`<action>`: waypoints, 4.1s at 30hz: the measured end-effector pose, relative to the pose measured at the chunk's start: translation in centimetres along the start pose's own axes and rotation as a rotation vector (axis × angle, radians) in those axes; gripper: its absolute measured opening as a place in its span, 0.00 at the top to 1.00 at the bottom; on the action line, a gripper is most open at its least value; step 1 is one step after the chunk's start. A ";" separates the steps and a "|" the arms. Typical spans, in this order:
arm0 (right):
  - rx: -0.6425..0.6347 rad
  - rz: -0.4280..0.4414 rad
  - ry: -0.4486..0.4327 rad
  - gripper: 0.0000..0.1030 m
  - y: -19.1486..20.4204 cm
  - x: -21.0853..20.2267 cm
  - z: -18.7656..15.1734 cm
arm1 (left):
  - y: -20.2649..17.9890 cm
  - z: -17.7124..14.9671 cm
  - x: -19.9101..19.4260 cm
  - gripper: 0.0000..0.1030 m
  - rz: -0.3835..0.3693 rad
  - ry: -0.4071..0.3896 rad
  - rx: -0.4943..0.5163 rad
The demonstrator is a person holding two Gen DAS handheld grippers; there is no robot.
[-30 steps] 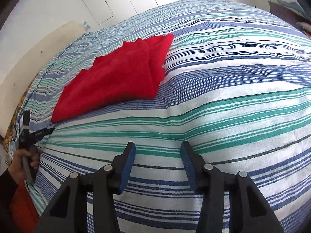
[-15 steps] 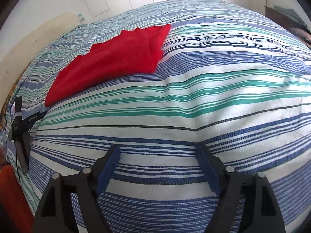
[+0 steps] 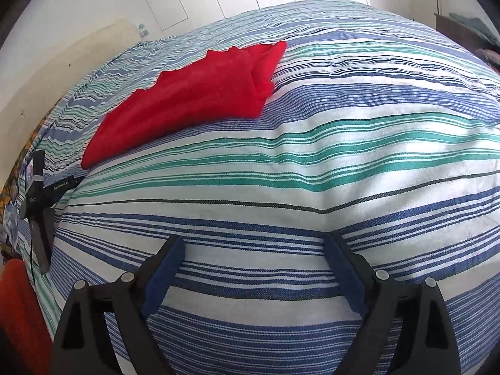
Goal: Fold small clothes
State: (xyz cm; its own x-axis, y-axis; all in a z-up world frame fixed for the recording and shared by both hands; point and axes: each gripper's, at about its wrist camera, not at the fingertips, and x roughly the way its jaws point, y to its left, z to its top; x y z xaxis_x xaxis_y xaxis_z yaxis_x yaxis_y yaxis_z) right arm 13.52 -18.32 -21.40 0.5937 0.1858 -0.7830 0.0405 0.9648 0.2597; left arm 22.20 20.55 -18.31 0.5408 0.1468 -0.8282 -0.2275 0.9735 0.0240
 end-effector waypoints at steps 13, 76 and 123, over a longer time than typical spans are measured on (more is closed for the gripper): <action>0.005 0.011 -0.008 0.12 -0.1 -0.2 -0.2 | 0.0 0.0 0.0 0.00 0.000 0.000 0.000; 0.006 0.082 -0.012 0.00 0.0 0.4 -0.2 | -13.5 15.2 -5.8 0.93 -0.484 0.117 -0.029; 0.520 0.289 0.212 0.88 -4.7 8.1 12.4 | -10.3 -4.7 -8.1 0.26 -0.443 0.114 -0.014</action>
State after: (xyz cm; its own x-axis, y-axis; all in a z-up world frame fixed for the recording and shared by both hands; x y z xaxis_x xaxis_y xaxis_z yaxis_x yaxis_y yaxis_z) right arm 28.12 -23.60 -21.98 0.4690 0.5098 -0.7212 0.3191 0.6636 0.6766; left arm 16.32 8.53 -14.45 0.4964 -0.3039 -0.8132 -0.0060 0.9355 -0.3533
